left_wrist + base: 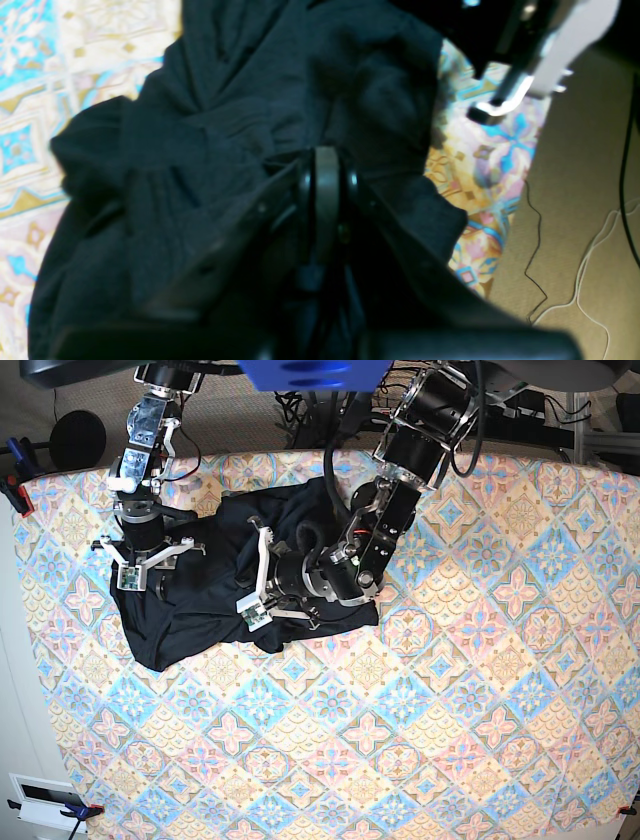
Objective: Layout the t-shirt on the table in an organized manner, then fold the t-shirt properly
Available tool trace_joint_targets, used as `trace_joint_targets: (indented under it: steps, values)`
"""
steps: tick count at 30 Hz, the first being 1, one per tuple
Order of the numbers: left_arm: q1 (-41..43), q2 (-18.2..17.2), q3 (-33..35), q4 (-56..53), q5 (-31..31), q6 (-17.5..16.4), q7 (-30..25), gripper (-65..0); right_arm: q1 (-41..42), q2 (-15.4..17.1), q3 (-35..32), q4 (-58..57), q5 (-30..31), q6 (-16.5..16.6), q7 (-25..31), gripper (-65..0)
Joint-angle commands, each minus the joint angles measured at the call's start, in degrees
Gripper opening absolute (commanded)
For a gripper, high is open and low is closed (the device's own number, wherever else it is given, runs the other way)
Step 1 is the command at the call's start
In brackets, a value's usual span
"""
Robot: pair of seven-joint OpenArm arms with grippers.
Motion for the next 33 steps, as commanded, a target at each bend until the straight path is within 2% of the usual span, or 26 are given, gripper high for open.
trace_joint_targets:
  steps: [1,4,6,10,13,18,22,26,28,30,33]
  values:
    - [-1.0,1.3,0.0,0.4,-0.7,-0.2,-0.9,-65.0,0.6,0.4,0.1,1.0,0.4,0.0,1.6,-45.7]
    - [-1.0,2.1,0.1,-0.2,3.0,-0.2,-0.9,-65.0,0.6,0.4,0.1,0.9,0.4,0.0,1.6,-45.7]
    - [-0.8,2.1,1.5,-0.2,8.1,0.1,-0.5,-65.0,0.6,0.4,0.1,0.9,0.4,0.0,1.6,-45.7]
    - [-0.9,2.1,8.3,-1.6,19.3,6.6,3.0,-65.0,0.6,0.4,0.1,0.9,0.4,0.0,1.6,-45.7]
    - [-0.5,2.1,10.5,-1.5,20.8,8.1,2.7,-65.0,0.6,0.3,0.1,0.9,0.4,0.0,1.6,-45.7]
    - [0.9,2.1,9.0,4.1,11.8,8.0,-1.0,-65.0,0.7,0.3,0.1,0.9,0.4,0.0,1.6,-45.7]
    - [3.5,1.1,1.1,11.3,0.6,8.0,-3.1,-65.0,0.7,0.2,0.0,0.9,0.4,0.0,1.6,-45.7]
    - [4.3,-1.0,-7.1,13.1,-9.6,8.0,-2.9,-65.0,0.7,0.2,0.0,0.9,0.6,0.0,1.6,-45.7]
    - [4.1,-3.3,-9.4,13.0,-11.5,8.2,-0.3,-65.0,0.7,0.2,0.0,0.9,0.6,0.0,1.6,-45.7]
    - [4.0,-5.1,-11.9,13.0,-11.5,8.2,4.1,-65.0,0.7,0.2,0.0,0.9,0.6,0.0,1.6,-45.7]
    - [5.3,-7.5,-16.3,13.1,-11.6,8.2,8.0,-65.0,0.7,0.2,-0.8,0.9,0.6,0.0,1.6,-45.7]
